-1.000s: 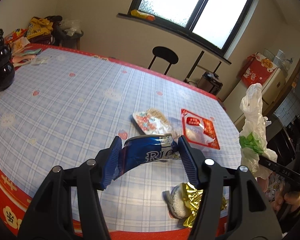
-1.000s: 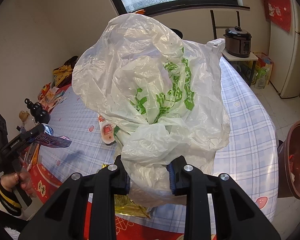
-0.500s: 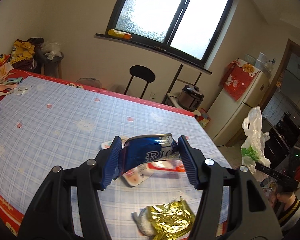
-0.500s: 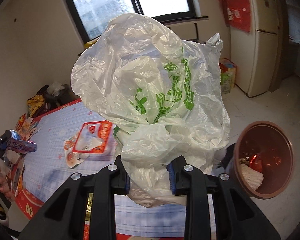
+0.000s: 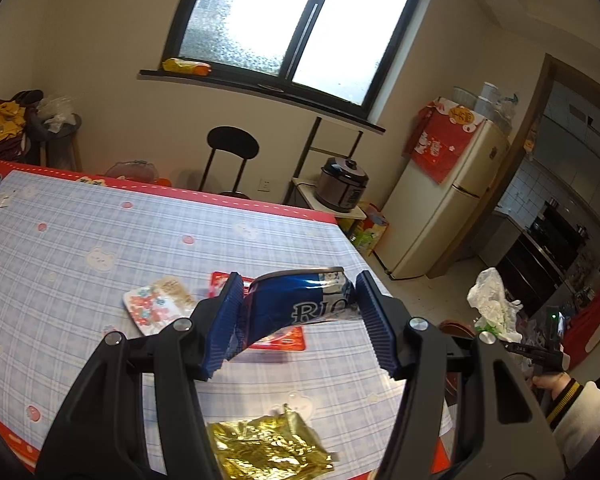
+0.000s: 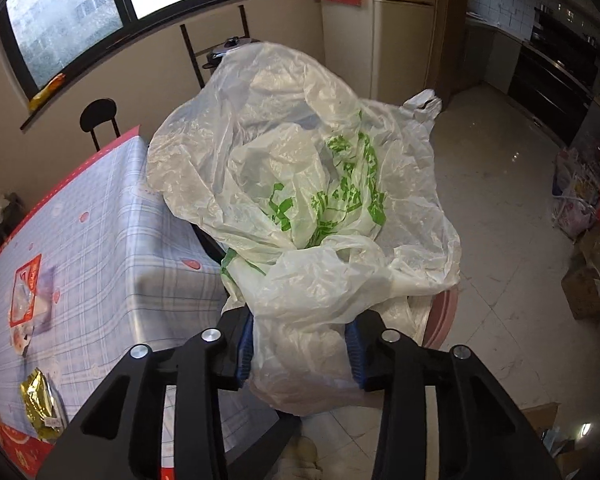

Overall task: Collect trash
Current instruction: 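Carry the plastic bag into the bucket and release it with the right gripper while the left holds the can, then carry the blue can over the bucket and open the left gripper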

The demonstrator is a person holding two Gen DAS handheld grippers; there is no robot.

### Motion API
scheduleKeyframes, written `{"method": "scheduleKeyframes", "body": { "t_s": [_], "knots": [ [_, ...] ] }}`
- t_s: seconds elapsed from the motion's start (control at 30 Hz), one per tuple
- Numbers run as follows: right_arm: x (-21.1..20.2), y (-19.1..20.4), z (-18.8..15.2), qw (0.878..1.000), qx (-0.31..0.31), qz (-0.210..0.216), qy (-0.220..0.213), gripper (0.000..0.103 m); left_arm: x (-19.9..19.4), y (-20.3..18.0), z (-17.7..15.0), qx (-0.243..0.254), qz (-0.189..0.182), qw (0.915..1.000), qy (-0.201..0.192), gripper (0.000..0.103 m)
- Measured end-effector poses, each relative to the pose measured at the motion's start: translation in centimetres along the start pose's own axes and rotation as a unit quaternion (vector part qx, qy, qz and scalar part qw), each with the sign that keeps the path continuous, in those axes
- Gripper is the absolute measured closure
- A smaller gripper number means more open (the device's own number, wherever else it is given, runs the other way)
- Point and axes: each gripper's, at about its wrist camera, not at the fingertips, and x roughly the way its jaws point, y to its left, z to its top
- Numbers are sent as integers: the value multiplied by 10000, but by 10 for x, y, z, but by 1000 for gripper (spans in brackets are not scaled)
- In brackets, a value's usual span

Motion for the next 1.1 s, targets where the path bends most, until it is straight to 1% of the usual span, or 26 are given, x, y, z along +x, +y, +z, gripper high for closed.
{"method": "scheduleKeyframes", "body": {
  "t_s": [0.03,0.07,0.1,0.13,0.2,0.27,0.33,0.37,0.4,0.57,0.63,0.7,0.77,0.9,1.03,1.1],
  "knots": [
    [-1,-4,2,10000,70,-17,-67,50,3,-8,0,44,-36,10000,26,44],
    [-4,-8,3,9998,147,-28,-161,40,6,-12,-1,76,-66,9999,43,44],
    [-7,-11,6,9995,204,-11,-244,35,9,-19,-1,120,-110,9998,65,44],
    [-10,-14,7,9992,255,18,-322,33,12,-26,-1,161,-153,9997,80,44],
    [-18,-19,10,9984,317,6,-478,24,17,-39,-2,253,-255,9993,95,44],
    [-27,-27,15,9975,366,17,-604,21,22,-53,-1,340,-356,9987,111,44],
    [-40,-36,19,9964,417,40,-733,14,27,-66,-2,426,-464,9979,137,44],
    [-49,-37,19,9956,424,17,-836,8,31,-74,-2,478,-527,9973,155,44],
    [-60,-38,18,9944,412,10,-970,5,33,-79,-2,523,-581,9968,171,44],
    [-104,-42,15,9900,355,6,-1364,5,54,-121,-2,798,-987,9914,314,44],
    [-115,-45,14,9891,388,21,-1424,5,64,-141,-3,910,-1192,9878,413,44],
    [-124,-50,13,9883,417,15,-1468,5,75,-163,-4,1029,-1413,9831,539,44],
    [-133,-51,7,9869,483,40,-1536,5,88,-188,-6,1169,-1668,9766,685,44],
    [-147,-71,-2,9852,687,-13,-1567,5,121,-242,-8,1429,-2174,9606,981,44],
    [-155,-92,-12,9842,839,-155,-1554,5,157,-303,-11,1599,-2713,9402,1297,44],
    [-156,-104,-16,9839,910,-294,-1512,5,172,-339,-15,1745,-2910,9300,1412,47]
  ]
}}
